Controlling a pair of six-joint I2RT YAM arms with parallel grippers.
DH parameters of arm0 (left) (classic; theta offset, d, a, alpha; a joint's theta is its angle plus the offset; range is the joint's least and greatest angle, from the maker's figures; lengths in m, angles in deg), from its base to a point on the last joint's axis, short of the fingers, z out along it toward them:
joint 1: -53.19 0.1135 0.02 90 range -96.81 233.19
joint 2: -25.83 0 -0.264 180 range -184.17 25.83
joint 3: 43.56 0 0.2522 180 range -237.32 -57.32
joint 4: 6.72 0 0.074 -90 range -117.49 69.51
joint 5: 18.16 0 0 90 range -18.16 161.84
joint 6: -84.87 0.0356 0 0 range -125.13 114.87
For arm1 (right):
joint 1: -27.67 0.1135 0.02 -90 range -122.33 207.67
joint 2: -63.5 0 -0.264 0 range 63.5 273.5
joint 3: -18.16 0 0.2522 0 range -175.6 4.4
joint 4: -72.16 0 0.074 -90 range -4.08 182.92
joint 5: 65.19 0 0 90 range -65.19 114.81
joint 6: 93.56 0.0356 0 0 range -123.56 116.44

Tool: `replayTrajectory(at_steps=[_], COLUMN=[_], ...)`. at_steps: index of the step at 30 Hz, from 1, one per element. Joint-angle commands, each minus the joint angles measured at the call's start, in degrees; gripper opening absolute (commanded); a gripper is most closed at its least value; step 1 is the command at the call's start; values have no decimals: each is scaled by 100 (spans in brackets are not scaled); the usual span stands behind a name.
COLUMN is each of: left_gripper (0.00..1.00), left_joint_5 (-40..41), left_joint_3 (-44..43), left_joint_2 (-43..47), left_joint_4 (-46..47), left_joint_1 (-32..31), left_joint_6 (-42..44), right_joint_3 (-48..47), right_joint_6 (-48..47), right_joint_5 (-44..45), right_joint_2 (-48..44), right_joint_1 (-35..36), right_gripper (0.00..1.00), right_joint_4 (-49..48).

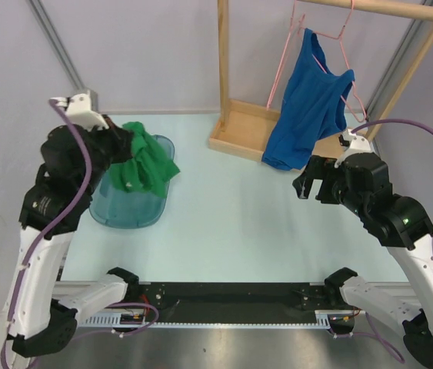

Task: Remove the tank top from the hanger

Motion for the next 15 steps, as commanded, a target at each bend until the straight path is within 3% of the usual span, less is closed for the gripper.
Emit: replayTrajectory(at_steps=[1, 8, 11, 15], left_gripper=[0, 0, 0, 0], left_joint_5=[43, -882, -1039, -1899], left_joint_3=[-76, 1293, 2156, 2228], left_joint_2=[-93, -453, -637, -1375], left_joint_4=[-23, 468, 1180, 1287], left_joint_1=[556, 1567, 1883, 2376], left_joint_6=[307, 88, 193, 9], right_joint_3=[-67, -138, -15, -138], right_joint_6=[17, 157, -97, -229], right_joint_5=[-49, 522, 382, -162], right_joint_2=[-12, 94, 32, 67], right_joint_1=[28, 36, 19, -95], right_gripper=[100, 100, 100, 100], right_joint_4=[-108, 218, 174, 209])
